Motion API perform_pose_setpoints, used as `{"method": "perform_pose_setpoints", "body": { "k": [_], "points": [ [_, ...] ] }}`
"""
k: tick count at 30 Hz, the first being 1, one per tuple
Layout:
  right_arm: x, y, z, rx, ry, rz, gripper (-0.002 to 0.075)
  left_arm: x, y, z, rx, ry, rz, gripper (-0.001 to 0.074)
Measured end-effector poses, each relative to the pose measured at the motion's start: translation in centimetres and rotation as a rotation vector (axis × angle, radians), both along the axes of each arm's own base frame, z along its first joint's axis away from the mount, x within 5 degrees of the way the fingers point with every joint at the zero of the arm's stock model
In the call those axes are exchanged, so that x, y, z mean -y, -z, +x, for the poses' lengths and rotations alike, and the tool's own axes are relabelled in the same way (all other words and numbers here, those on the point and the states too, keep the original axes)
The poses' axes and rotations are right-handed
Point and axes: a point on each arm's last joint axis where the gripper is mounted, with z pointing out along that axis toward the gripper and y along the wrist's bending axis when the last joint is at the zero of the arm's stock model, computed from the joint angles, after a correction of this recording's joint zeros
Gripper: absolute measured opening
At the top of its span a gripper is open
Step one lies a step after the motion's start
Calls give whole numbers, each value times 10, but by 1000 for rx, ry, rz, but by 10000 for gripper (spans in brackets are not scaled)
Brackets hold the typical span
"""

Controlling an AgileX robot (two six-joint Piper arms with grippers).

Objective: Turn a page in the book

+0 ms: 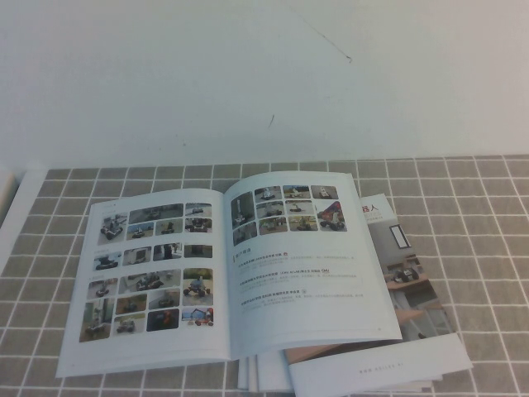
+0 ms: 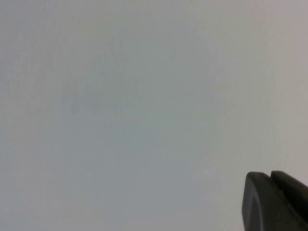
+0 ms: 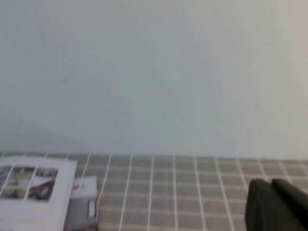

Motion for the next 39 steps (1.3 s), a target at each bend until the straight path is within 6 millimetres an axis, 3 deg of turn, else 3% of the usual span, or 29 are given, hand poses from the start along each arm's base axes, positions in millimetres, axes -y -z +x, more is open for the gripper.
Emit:
{"method": "perform_pose_setpoints", "body": {
  "k": [7,13,20,28,34,39],
  "points": [
    [-19,-6,45,-335,-251,-29,-3,-2,17,36,-252,25,-167,-4],
    [-40,12,97,-457,-549,4,-3,-2,42,70,-524,19,-236,-4],
    [-54,48,157,-580,-746,147,-3,12,67,105,-730,88,-239,-4],
    [-62,85,227,-698,-818,237,-3,26,92,156,-958,99,-291,-4],
    [-95,115,267,-801,-885,159,1,55,95,214,-1133,149,-172,-4],
    [-111,136,292,-952,-875,72,119,69,111,257,-1282,153,-97,-4]
  ]
}}
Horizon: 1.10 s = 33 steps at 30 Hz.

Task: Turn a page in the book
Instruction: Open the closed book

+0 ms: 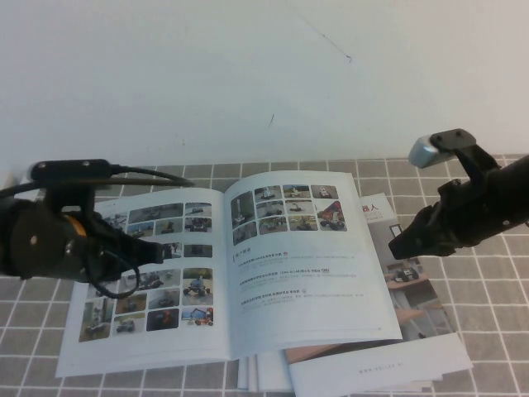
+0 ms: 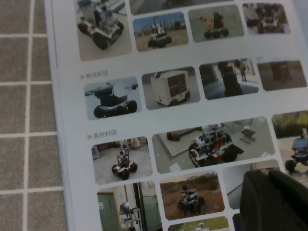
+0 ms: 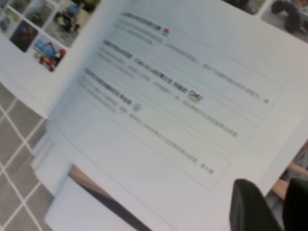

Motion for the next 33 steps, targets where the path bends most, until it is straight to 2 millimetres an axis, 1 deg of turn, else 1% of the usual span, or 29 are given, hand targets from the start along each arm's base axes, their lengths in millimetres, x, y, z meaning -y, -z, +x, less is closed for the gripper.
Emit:
{"method": "perform_pose_setpoints", "body": {
  "k": [1,3,5,7,14,17,19,33],
  "points": [
    [-1,3,5,-17,7,-25,149,1,1,5,-13,8,6,-4],
    [-1,9,14,-43,27,-56,219,5,12,15,-75,41,31,-4],
    [-1,15,23,-61,41,-73,262,7,17,21,-112,76,50,-4],
    [-2,22,29,-86,60,-69,286,10,25,25,-151,110,63,-4],
    [-10,64,38,-215,115,10,313,14,44,30,-219,184,79,-4],
    [-12,73,39,-238,125,34,325,14,49,32,-229,195,85,-4],
    [-12,77,40,-248,129,38,329,15,53,33,-231,195,83,-4],
    [-16,81,42,-268,162,103,335,20,74,39,-262,170,32,-4]
  ]
}}
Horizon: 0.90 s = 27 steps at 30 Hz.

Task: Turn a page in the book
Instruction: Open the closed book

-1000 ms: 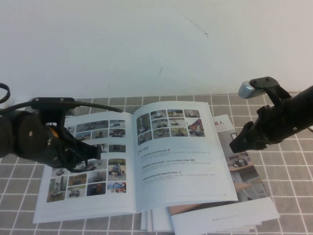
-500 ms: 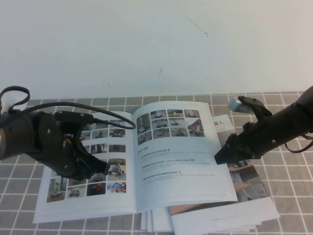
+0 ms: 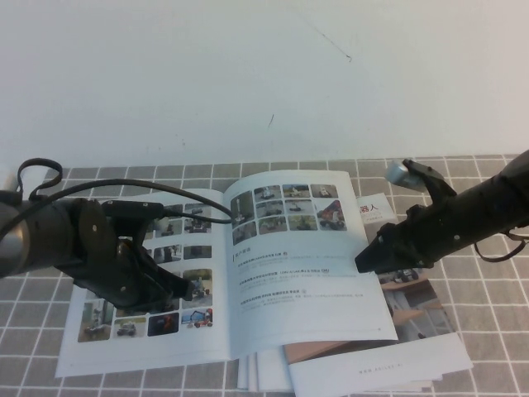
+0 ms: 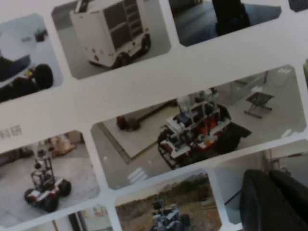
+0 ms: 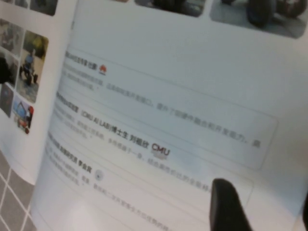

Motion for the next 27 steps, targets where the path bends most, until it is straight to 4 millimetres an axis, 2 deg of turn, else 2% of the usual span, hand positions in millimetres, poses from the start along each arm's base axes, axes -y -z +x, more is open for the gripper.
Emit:
{"method": "perform_pose_setpoints", "body": {
  "k": [10,16,18,24,27],
  "points": [
    [-7,-7,0,-43,39,118,335,2,1,0,-1,13,-16,-4],
    [-6,-12,5,-6,-5,78,334,3,-1,2,2,16,-22,-4],
    [-5,-14,7,2,-19,60,334,4,-9,5,24,20,-27,-4],
    [-5,-17,12,26,-8,42,335,6,-57,18,148,66,-23,-4],
    [-3,-17,15,26,36,28,335,5,-61,20,155,93,10,-4]
  ]
}}
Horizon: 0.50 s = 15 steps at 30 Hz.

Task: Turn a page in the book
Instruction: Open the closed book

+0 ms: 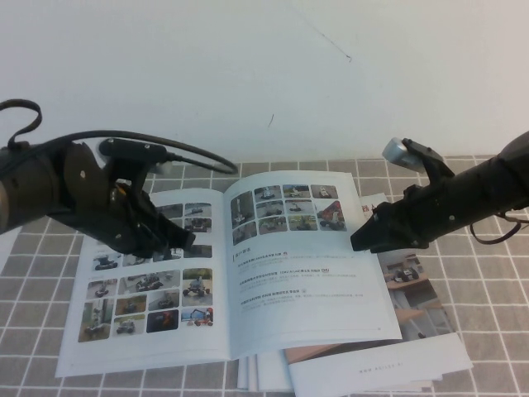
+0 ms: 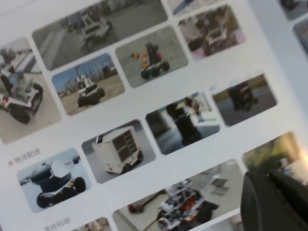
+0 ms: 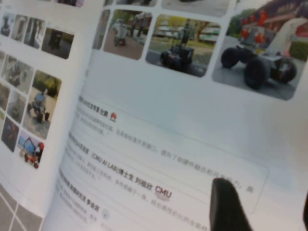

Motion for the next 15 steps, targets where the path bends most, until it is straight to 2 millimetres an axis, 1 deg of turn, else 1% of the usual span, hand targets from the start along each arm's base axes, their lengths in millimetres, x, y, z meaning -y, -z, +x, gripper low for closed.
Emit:
{"method": "perform_pose_setpoints", "body": {
  "k": [2,9,15],
  "points": [
    [1,1,1,-1,18,-17,335,-1,8,2,-19,16,31,-4],
    [3,3,0,-38,31,-45,336,-2,62,10,-164,15,97,-4],
    [2,3,-5,-81,3,-34,336,-1,63,13,-161,13,96,-4]
  ]
}}
